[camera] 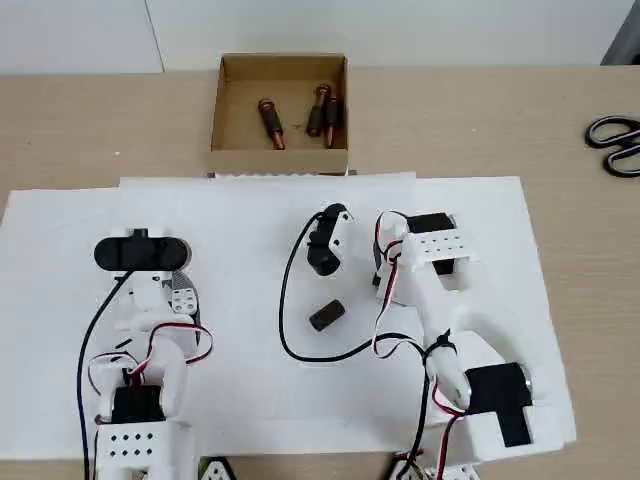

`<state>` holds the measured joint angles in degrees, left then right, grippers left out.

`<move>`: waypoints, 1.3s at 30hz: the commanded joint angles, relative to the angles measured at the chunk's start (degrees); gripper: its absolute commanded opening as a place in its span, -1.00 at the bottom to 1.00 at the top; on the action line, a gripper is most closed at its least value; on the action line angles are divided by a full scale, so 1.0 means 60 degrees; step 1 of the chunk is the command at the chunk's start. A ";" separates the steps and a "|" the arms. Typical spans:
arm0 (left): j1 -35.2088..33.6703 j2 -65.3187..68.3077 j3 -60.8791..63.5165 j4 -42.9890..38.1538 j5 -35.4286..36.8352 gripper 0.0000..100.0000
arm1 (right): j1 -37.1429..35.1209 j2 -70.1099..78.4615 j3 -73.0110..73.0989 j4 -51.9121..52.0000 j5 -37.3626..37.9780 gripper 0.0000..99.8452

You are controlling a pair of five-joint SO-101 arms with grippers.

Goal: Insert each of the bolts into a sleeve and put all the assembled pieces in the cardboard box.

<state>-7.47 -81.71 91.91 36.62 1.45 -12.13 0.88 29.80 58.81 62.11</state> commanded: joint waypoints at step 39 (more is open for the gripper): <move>0.0381 0.0029 -0.4315 0.4249 -0.0615 -0.98 | 0.0769 -0.2103 -0.4513 0.6747 -0.9875 -0.99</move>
<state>-5.71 -81.63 76.97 55.69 0.31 -10.64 -7.47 3.52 98.20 3.30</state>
